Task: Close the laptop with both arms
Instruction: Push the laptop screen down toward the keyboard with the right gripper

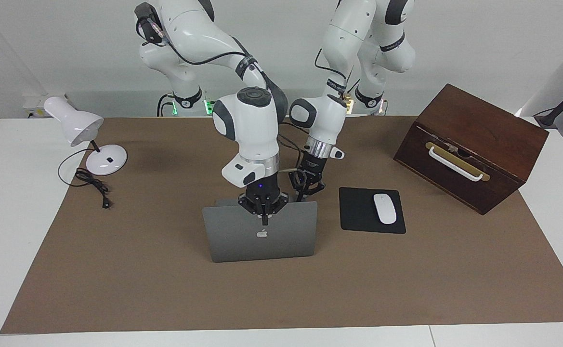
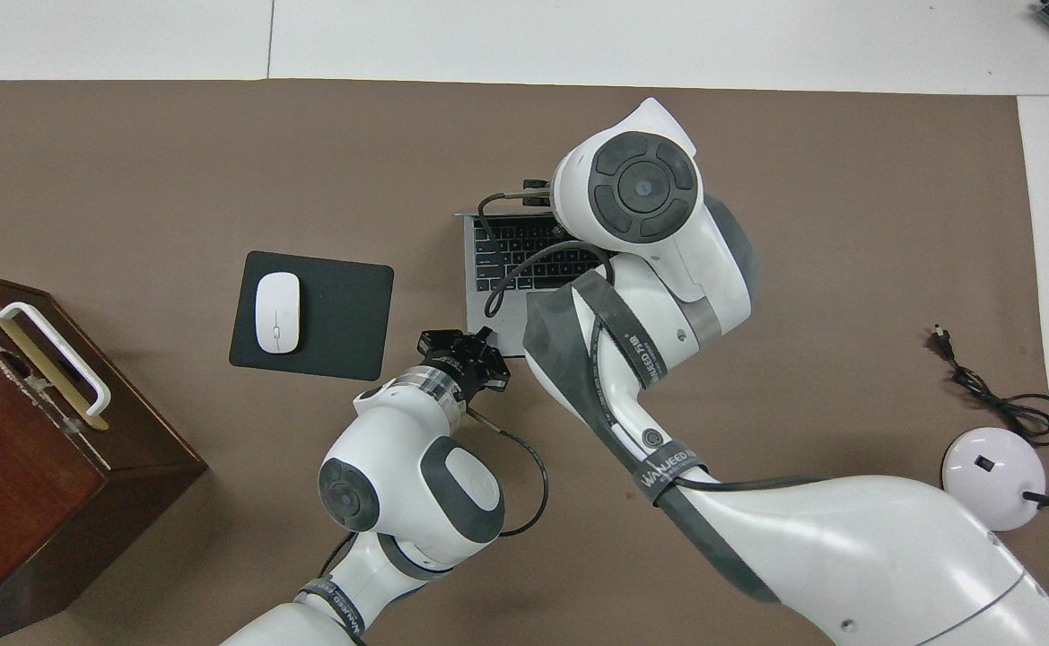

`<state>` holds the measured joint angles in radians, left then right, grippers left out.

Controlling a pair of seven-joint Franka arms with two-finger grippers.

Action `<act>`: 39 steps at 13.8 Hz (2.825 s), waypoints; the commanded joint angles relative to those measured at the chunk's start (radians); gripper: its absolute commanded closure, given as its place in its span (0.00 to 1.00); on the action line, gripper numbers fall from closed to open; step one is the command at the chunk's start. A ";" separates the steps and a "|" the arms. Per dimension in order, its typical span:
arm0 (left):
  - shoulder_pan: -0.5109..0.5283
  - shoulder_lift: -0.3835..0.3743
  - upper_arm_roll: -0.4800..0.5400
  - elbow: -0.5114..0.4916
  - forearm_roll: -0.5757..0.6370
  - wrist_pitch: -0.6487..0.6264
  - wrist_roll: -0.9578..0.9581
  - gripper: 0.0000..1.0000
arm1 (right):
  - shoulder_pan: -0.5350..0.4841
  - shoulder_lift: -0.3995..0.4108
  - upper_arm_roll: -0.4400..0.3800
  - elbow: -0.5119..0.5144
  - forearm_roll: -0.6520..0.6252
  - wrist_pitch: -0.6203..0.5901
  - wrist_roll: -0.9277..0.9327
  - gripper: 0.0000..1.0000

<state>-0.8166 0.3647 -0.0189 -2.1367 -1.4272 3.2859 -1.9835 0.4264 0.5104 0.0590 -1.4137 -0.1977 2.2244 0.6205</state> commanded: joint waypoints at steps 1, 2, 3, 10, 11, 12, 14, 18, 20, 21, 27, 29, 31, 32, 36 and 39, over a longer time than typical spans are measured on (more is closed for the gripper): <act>-0.016 0.065 0.008 -0.005 -0.027 -0.003 -0.005 1.00 | -0.005 -0.027 0.005 -0.044 0.020 -0.008 0.016 1.00; -0.016 0.065 0.008 -0.005 -0.027 -0.003 -0.005 1.00 | -0.005 -0.029 0.005 -0.047 0.023 -0.009 0.016 1.00; -0.016 0.063 0.008 -0.005 -0.027 -0.003 -0.005 1.00 | -0.005 -0.030 0.005 -0.050 0.026 -0.012 0.016 1.00; -0.015 0.065 0.008 -0.005 -0.027 -0.003 -0.005 1.00 | -0.002 -0.036 0.005 -0.048 0.069 -0.054 0.021 1.00; -0.015 0.063 0.008 -0.003 -0.027 -0.003 -0.005 1.00 | -0.002 -0.036 0.005 -0.050 0.070 -0.058 0.021 1.00; -0.015 0.065 0.008 -0.005 -0.027 -0.003 -0.005 1.00 | -0.002 -0.036 0.005 -0.050 0.075 -0.069 0.021 1.00; -0.013 0.065 0.008 -0.005 -0.027 -0.003 -0.005 1.00 | -0.002 -0.039 0.005 -0.060 0.118 -0.072 0.022 1.00; -0.013 0.065 0.008 -0.005 -0.027 -0.003 -0.005 1.00 | -0.002 -0.050 0.005 -0.086 0.118 -0.055 0.027 1.00; -0.013 0.065 0.008 -0.005 -0.027 -0.003 -0.005 1.00 | -0.005 -0.056 0.005 -0.103 0.118 -0.049 0.027 1.00; -0.012 0.063 0.008 -0.005 -0.027 -0.003 -0.005 1.00 | -0.005 -0.058 0.005 -0.105 0.119 -0.045 0.027 1.00; -0.013 0.065 0.008 -0.005 -0.029 -0.003 -0.005 1.00 | -0.011 -0.070 0.005 -0.146 0.121 -0.006 0.027 1.00; -0.013 0.065 0.008 -0.005 -0.029 -0.003 -0.005 1.00 | -0.011 -0.069 0.005 -0.151 0.158 0.000 0.027 1.00; -0.013 0.065 0.008 -0.005 -0.029 -0.003 -0.005 1.00 | -0.011 -0.069 0.005 -0.160 0.159 0.008 0.027 1.00; -0.013 0.065 0.008 -0.005 -0.029 -0.003 -0.005 1.00 | -0.011 -0.069 0.005 -0.162 0.159 0.008 0.027 1.00; -0.015 0.065 0.008 -0.005 -0.027 -0.003 -0.005 1.00 | -0.011 -0.069 0.005 -0.172 0.159 0.015 0.027 1.00; -0.016 0.065 0.008 -0.005 -0.022 -0.003 -0.005 1.00 | -0.011 -0.067 0.005 -0.175 0.159 0.015 0.025 1.00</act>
<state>-0.8166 0.3647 -0.0188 -2.1366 -1.4283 3.2859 -1.9835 0.4244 0.4691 0.0561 -1.5443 -0.0597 2.2169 0.6269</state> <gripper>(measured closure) 0.991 0.991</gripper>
